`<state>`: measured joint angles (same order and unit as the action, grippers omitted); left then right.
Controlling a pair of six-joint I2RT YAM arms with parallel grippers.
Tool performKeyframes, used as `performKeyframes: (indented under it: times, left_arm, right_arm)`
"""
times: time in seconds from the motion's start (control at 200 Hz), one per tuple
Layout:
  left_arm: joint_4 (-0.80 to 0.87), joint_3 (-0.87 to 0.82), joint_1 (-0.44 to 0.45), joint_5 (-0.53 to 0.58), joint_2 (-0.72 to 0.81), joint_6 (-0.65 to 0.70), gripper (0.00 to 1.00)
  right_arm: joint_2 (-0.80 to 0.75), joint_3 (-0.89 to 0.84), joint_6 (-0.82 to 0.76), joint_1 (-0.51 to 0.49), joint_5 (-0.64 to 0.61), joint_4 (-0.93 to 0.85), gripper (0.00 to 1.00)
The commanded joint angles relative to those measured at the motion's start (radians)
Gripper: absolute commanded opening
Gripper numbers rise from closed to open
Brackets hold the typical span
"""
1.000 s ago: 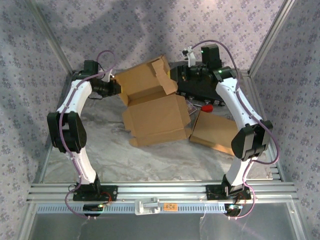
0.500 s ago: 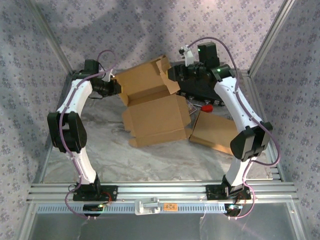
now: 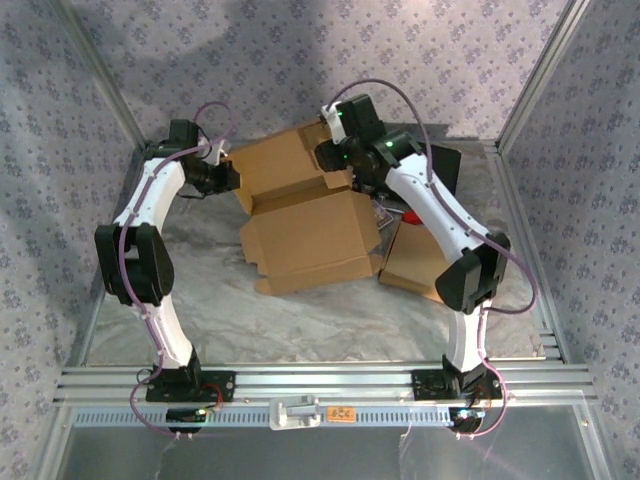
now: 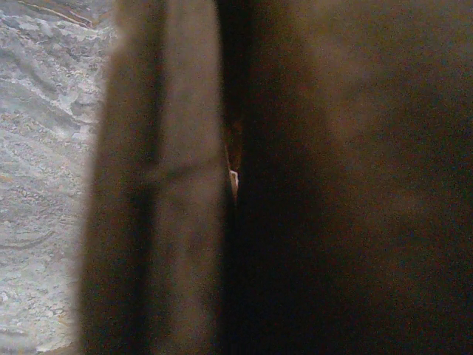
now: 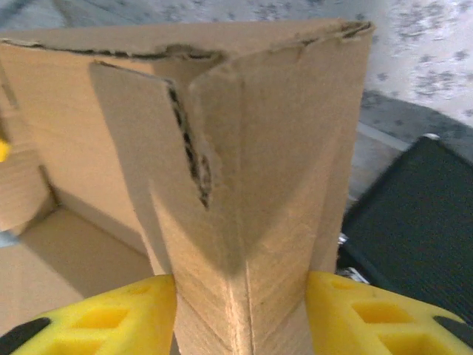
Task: Fold the paper box
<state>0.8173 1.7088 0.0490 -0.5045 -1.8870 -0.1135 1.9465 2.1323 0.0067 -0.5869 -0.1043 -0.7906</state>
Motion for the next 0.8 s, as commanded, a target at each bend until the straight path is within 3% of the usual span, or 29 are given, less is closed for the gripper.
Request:
performKeyframes:
  times: [0.0, 0.14, 0.295, 0.395, 0.635, 0.795]
  left_arm:
    - [0.022, 0.041, 0.021, -0.047, 0.000, 0.005, 0.00]
    - [0.037, 0.051, 0.028, -0.022, -0.001, -0.003, 0.00]
    - [0.061, 0.073, 0.051, 0.024, -0.006, -0.025, 0.00]
    - [0.070, 0.083, 0.060, 0.042, -0.007, -0.046, 0.00]
    - [0.083, 0.097, 0.066, 0.049, -0.009, -0.054, 0.00]
    - [0.091, 0.100, 0.071, 0.056, -0.010, -0.058, 0.00]
  right_arm:
    - [0.057, 0.083, -0.025, -0.040, -0.254, -0.088, 0.43]
    - [0.132, 0.193, 0.004, -0.065, -0.437, -0.168, 0.24]
    - [0.177, 0.238, 0.010, -0.074, -0.539, -0.205, 0.00]
    - [0.184, 0.243, 0.010, -0.077, -0.592, -0.212, 0.00]
    - [0.196, 0.271, 0.055, -0.055, -0.543, -0.235, 0.00]
    - [0.203, 0.285, 0.085, -0.048, -0.478, -0.251, 0.21]
